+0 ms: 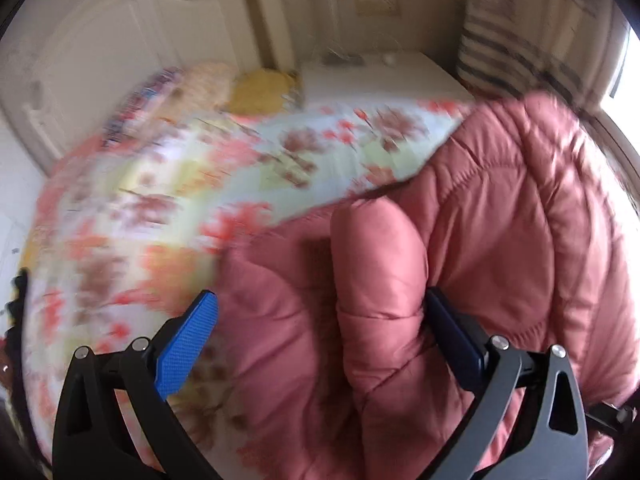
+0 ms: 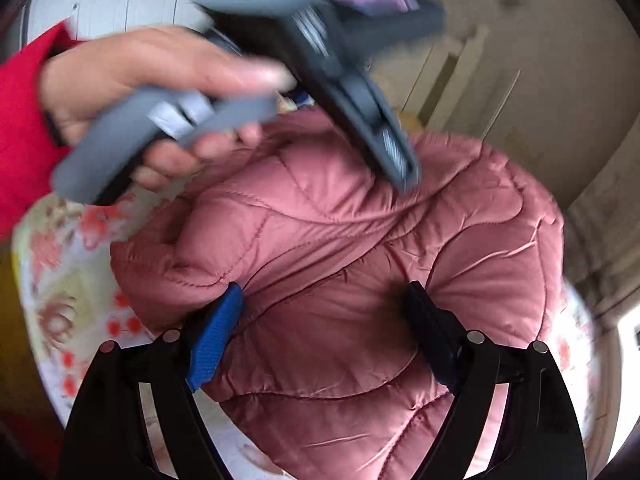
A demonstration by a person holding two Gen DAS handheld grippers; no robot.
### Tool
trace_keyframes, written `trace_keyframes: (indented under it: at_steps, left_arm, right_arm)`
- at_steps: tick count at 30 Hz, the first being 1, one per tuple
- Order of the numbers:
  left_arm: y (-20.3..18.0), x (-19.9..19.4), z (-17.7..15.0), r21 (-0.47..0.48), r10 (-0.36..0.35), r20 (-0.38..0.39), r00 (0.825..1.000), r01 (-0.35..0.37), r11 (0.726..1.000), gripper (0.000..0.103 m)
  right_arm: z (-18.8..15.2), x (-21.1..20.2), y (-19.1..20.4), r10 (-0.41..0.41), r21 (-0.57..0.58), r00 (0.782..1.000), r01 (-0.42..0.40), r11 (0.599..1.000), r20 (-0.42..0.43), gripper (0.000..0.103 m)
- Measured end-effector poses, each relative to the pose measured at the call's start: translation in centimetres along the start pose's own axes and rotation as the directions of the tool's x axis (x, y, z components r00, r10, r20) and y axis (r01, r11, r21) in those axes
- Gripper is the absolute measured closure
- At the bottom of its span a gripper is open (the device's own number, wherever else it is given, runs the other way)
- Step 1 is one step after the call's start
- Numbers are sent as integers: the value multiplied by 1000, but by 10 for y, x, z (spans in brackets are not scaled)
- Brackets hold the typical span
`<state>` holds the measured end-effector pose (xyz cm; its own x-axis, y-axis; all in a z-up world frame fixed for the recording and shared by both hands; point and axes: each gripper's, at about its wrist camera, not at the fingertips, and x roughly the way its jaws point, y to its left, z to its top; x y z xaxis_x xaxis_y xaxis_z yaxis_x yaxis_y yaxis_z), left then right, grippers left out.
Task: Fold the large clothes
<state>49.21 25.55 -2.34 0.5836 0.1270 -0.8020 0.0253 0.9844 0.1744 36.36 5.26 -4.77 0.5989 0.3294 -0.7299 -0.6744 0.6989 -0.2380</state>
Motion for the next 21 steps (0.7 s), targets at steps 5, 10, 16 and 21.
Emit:
trace_keyframes:
  at_steps: [5,10,16,21]
  left_arm:
    - [-12,-50,-34,20,178,30,984,-179,984,2]
    - [-15,-41,-62,29,263,15,965,-263,964,2]
    - [-2,-13,-67,34,279,-49,959,-278,960,2]
    - [5,-10,-69,34,248,-55,967,-246,969,2]
  right_arm:
    - [-3,1,-5,4,24,1000,-4,1000,14,19]
    - [-10,2,-9,4,51,999,-6,999,37,18]
    - [-21,-35,-25,103,101,989,-114,988,110,19]
    - [-94,-90,-103,448,435,788,-610,663,422,15]
